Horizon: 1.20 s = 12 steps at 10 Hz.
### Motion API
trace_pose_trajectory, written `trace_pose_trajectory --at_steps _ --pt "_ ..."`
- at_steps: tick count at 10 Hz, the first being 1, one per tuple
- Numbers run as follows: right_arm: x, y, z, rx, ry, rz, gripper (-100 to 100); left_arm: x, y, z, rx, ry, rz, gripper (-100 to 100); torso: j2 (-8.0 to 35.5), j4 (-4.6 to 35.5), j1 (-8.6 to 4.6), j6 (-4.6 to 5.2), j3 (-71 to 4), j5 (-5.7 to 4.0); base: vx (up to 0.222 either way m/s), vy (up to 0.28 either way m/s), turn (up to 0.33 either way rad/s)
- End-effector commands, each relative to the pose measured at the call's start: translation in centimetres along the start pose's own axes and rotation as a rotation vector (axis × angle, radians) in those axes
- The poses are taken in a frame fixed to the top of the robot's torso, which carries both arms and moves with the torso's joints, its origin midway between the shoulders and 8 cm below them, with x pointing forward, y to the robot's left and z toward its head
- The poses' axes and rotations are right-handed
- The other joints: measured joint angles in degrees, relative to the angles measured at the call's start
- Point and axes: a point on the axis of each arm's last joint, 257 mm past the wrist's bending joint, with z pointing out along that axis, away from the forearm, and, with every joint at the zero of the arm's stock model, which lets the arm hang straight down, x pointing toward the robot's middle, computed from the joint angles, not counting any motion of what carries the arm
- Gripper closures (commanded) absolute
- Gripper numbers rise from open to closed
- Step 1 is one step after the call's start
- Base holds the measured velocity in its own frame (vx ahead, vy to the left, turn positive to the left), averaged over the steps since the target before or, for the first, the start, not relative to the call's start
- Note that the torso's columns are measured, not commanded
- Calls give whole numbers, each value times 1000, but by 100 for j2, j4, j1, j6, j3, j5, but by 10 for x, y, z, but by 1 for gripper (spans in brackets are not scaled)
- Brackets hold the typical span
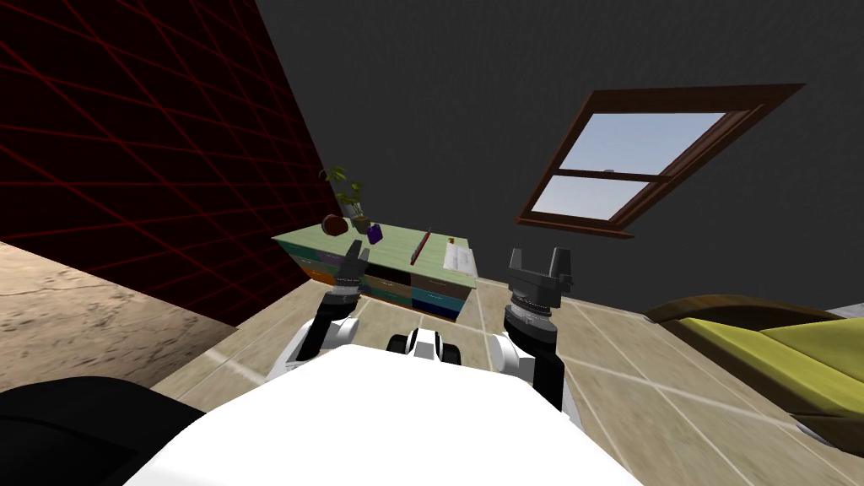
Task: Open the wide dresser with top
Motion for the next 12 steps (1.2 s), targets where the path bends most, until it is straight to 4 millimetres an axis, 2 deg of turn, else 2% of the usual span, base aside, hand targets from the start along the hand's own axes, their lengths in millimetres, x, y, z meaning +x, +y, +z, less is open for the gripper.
trace_pose_trajectory --at_steps 1,5,12 --pt "0 0 0 0 0 0 0 8 20 -5 -17 37 14 -100 6 6 -1 0 -3 0 29 -42 -10" --pt "0 0 0 0 0 0 0 19 57 -16 -51 79 29 -100 7 7 2 0 -5 1 42 -48 -13" --pt "0 0 0 0 0 0 0 29 101 -32 -97 112 38 -100 8 8 4 -1 -5 1 27 -36 -9"
